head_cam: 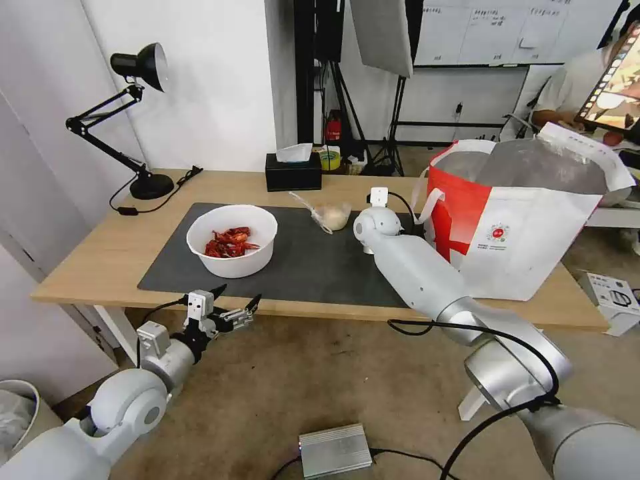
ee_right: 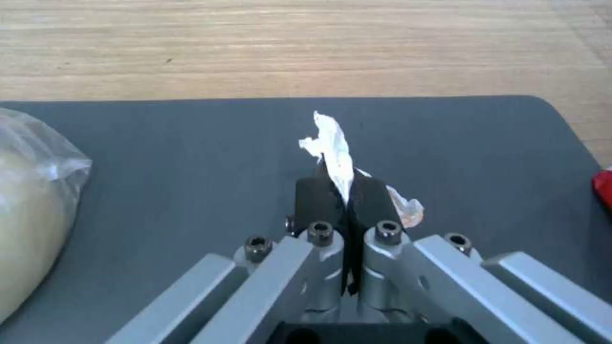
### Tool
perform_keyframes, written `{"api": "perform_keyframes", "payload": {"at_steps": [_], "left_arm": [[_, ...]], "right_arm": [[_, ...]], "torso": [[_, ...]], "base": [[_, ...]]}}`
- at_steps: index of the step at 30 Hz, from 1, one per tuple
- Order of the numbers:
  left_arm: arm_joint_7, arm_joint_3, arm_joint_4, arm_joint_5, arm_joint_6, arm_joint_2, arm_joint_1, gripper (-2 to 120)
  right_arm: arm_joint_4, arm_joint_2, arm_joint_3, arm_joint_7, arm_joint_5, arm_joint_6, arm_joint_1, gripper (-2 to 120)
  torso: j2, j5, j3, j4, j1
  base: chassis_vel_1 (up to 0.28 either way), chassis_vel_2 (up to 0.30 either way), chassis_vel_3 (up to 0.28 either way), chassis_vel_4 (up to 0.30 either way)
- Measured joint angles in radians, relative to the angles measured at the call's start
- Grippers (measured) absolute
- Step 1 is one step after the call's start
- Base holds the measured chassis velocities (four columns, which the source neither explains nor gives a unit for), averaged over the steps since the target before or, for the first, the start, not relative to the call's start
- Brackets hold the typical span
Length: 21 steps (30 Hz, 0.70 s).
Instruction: Pick up the trash from the table and place it into the takeout bag.
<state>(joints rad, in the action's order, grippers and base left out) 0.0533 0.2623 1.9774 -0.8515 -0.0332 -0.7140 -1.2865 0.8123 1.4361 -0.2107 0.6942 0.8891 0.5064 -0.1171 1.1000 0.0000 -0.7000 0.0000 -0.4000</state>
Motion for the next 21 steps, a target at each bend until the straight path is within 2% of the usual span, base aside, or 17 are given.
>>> {"api": "perform_keyframes", "payload": {"at_steps": [8, 14, 21], "left_arm": [[0.0, 0.002, 0.002, 0.001, 0.002, -0.001, 0.0, 100], [0.0, 0.001, 0.002, 0.002, 0.002, -0.002, 0.002, 100], [0.001, 0.003, 0.0, 0.004, 0.002, -0.005, -0.002, 100]], "right_arm": [[0.071, -0.023, -0.001, 0.02, 0.03, 0.004, -0.016, 0], [0.218, -0.09, -0.037, 0.048, 0.082, 0.026, -0.053, 0], [0.327, -0.151, -0.065, 0.059, 0.104, 0.03, -0.093, 0]], "torso": [[0.0, 0.0, 0.0, 0.0, 0.0], [0.0, 0.0, 0.0, 0.0, 0.0], [0.0, 0.0001, 0.0, 0.0, 0.0]], "base": [[0.0, 0.0, 0.0, 0.0], [0.0, 0.0, 0.0, 0.0], [0.0, 0.0, 0.0, 0.0]]}}
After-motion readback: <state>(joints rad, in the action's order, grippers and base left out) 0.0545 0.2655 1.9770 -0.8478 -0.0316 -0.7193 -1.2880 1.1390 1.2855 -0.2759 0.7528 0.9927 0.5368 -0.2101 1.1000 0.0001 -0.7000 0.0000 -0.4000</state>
